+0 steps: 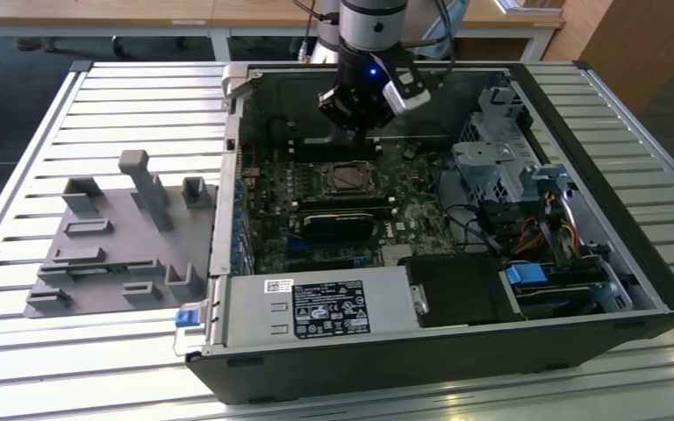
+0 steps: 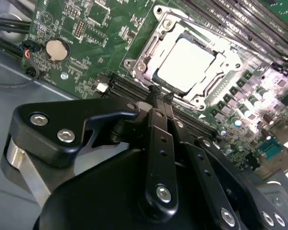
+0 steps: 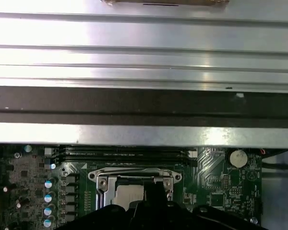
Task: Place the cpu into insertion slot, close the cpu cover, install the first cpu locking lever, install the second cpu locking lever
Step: 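Install the second cpu locking lever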
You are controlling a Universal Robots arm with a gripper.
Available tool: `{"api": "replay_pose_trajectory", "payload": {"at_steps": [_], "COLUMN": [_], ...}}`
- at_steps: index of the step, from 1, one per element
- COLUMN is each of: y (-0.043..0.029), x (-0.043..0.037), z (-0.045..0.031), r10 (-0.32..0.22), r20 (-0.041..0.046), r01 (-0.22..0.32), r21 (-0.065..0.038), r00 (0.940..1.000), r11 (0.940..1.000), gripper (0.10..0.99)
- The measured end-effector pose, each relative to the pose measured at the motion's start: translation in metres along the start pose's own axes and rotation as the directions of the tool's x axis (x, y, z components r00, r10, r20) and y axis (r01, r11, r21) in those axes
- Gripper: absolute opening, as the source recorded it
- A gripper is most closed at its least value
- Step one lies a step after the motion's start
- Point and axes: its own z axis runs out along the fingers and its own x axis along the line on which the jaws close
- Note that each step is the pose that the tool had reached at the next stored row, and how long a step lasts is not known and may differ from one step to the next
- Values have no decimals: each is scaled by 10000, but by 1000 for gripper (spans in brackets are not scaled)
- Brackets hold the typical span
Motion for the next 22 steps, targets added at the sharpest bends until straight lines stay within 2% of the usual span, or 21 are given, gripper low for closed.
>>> {"api": "replay_pose_trajectory", "payload": {"at_steps": [10,15,17,20,22], "y": [-173,-259,-298,-354,-394], "x": [0,-2,-2,-2,-2], "z": [-6,-9,-9,-10,-11], "r10": [1,4,4,6,7], "r20": [-9,-109,-121,-122,-123], "r01": [-1,-4,-4,-6,-9], "r21": [0,0,-4,-45,-141], "r00": [10000,9999,9999,9999,9999], "r11": [10000,10000,10000,10000,9999], "gripper": [118,118,118,118,118]}}
